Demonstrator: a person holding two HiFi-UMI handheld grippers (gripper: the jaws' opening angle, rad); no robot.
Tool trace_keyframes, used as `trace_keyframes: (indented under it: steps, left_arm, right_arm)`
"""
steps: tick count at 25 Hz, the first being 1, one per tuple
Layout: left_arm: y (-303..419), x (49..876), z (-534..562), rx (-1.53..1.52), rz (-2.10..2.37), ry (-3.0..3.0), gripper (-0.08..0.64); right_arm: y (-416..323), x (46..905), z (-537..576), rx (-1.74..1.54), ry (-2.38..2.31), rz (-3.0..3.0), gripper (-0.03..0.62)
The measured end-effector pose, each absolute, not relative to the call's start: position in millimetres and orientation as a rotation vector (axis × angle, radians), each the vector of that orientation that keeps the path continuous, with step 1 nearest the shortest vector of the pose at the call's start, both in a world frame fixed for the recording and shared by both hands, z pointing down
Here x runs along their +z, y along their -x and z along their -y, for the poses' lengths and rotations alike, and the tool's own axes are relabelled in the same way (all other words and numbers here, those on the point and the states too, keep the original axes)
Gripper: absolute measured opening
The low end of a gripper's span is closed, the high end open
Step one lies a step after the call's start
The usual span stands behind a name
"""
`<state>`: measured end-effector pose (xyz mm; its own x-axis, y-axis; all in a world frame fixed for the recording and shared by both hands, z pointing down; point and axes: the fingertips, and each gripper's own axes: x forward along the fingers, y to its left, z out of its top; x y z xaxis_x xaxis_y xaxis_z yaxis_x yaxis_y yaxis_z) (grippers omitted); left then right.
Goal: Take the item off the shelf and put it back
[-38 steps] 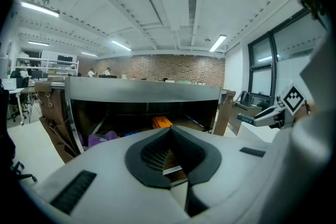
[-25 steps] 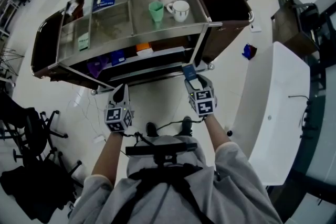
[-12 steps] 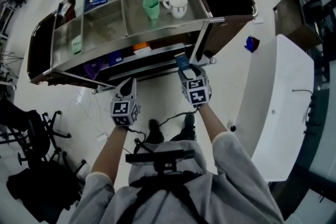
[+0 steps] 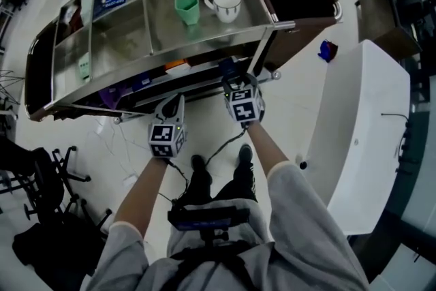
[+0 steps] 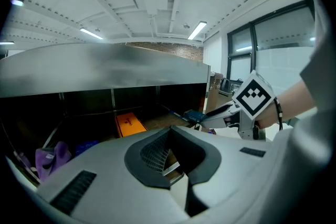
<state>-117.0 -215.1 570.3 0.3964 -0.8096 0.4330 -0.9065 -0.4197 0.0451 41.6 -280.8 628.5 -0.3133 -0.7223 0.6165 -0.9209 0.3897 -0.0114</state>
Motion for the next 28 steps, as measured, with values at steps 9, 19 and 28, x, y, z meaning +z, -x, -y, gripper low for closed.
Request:
trace_keyframes:
  steps: [9, 19, 28]
  left_arm:
    - [111, 602, 250, 0.522, 1.516, -2.36, 0.008]
    - [112, 625, 266, 0.503, 1.538, -2.315, 0.008]
    - [113, 641, 262, 0.503, 1.533, -2.29, 0.008]
  right_arm:
    - [-35, 662, 337, 0.492, -1.428, 2.09, 0.236]
    - [-21, 688, 375, 0.49, -1.436, 2.058, 0.236]
    - [-18, 709, 385, 0.5, -1.412, 2.013, 0.238]
